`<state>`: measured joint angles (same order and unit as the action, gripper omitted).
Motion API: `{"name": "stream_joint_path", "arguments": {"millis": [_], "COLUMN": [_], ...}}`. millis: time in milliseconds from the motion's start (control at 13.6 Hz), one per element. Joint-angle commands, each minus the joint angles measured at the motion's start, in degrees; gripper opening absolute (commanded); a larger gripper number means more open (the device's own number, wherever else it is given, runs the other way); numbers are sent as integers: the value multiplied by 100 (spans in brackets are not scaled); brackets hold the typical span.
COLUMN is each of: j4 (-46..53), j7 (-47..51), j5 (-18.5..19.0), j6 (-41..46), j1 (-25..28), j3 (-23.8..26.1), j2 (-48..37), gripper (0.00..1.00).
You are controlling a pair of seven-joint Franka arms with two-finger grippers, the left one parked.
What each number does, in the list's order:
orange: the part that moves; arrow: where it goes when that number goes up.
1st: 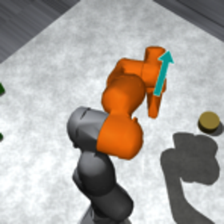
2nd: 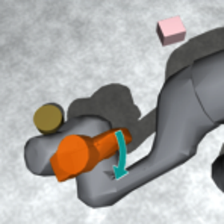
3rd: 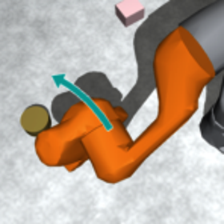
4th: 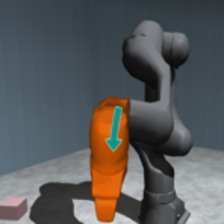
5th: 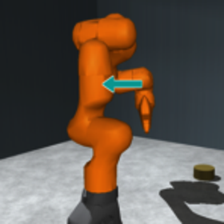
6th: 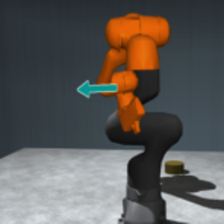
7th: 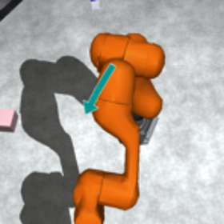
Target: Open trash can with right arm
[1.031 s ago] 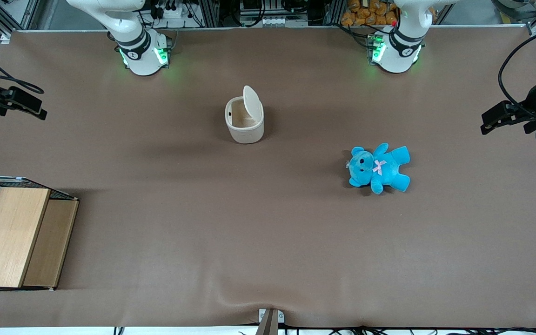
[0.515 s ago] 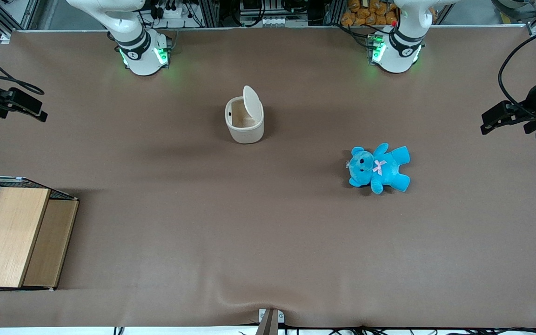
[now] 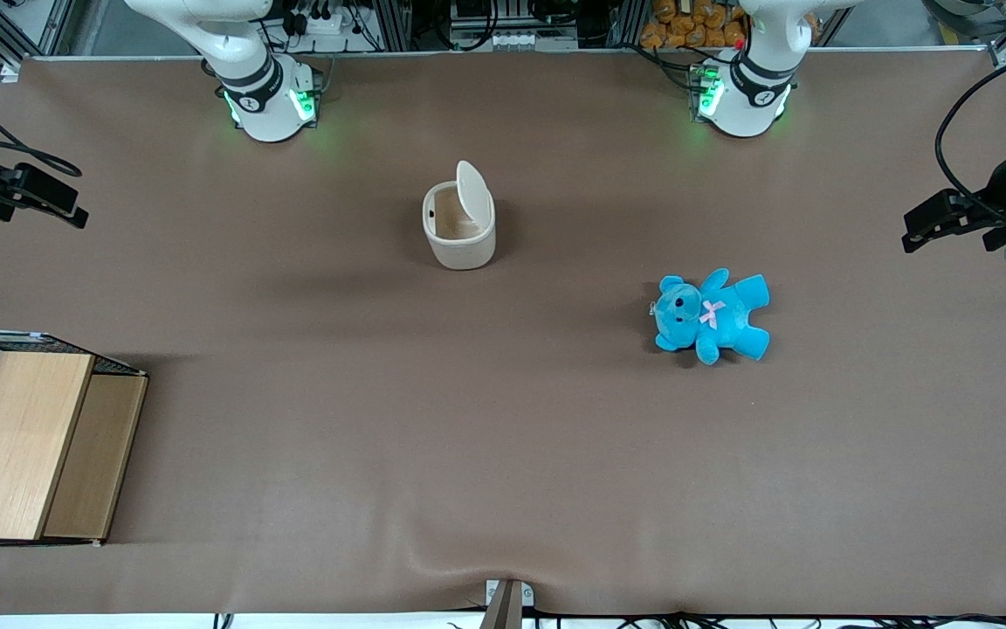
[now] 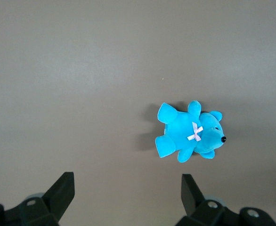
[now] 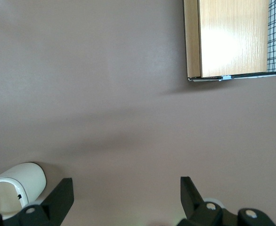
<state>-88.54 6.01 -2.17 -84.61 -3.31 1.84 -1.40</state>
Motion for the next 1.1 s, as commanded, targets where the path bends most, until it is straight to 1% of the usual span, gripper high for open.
{"name": "stream_joint_path", "arguments": {"millis": [0, 294, 442, 1031], "j4": [-146, -146, -146, -111], "j7": [-64, -187, -433, -390], "j5": [-38, -29, 76, 85], "j6": [-21, -38, -56, 5], "j1": [-135, -126, -118, -126], "j3": [89, 89, 89, 89], "j2": [-150, -133, -133, -98], "gripper": [100, 100, 100, 100]}}
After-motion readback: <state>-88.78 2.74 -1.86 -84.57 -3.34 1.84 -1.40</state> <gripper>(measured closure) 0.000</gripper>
